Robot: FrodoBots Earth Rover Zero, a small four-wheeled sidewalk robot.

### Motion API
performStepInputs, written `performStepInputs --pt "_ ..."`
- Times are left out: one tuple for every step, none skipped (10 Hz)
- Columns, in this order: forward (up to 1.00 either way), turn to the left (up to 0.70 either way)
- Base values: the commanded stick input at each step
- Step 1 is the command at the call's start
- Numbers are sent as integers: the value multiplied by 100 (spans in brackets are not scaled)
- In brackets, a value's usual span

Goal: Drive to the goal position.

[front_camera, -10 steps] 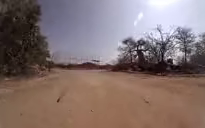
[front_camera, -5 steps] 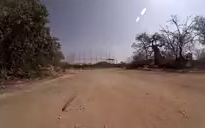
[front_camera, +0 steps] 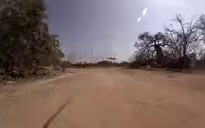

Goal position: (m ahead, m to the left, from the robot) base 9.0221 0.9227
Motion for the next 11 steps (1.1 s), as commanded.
performStepInputs --pt "100 0" --pt "100 0" --pt "100 0" --pt "100 0" --pt "100 0" --pt "100 0" --pt "100 0" --pt "100 0" --pt "100 0" --pt "100 0" --pt "100 0"
